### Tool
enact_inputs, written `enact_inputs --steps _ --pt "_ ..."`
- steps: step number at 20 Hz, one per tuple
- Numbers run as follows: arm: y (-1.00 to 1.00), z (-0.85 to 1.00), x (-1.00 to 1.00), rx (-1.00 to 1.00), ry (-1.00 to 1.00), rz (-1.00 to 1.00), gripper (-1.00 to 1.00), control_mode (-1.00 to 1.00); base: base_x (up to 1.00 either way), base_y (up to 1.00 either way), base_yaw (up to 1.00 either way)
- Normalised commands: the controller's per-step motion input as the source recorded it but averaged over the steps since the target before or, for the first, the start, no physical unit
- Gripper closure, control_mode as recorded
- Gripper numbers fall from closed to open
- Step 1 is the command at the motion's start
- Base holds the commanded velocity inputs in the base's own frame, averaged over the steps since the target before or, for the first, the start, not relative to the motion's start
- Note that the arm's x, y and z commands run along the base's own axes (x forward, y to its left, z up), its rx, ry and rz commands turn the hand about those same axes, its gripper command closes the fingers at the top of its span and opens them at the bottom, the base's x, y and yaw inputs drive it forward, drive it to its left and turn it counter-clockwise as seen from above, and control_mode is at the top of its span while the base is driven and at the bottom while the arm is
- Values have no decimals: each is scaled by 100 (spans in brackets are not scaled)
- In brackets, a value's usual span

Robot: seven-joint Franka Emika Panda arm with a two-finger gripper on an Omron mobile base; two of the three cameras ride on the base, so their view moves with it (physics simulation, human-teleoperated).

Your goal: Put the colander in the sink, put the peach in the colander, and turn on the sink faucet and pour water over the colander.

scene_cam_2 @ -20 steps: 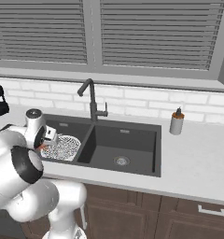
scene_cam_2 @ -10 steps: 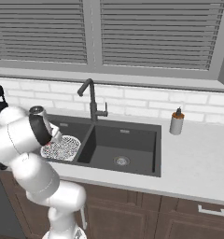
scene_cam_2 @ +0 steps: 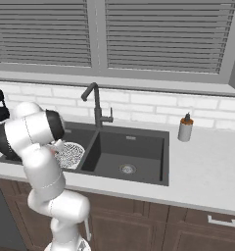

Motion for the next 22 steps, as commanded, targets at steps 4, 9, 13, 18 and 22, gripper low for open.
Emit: enact_inputs --steps 4,9,13,18,22 --pt "0 -14 24 -8 11 -16 100 -100 0 0 0" --pt "-1 -23 13 -5 15 -15 100 -100 0 0 0" --pt "-15 -26 2 -2 16 -11 100 -100 0 0 0" --pt "-16 -26 6 0 13 -3 100 -100 0 0 0" --pt "-14 -25 1 0 5 0 100 -100 0 0 0"
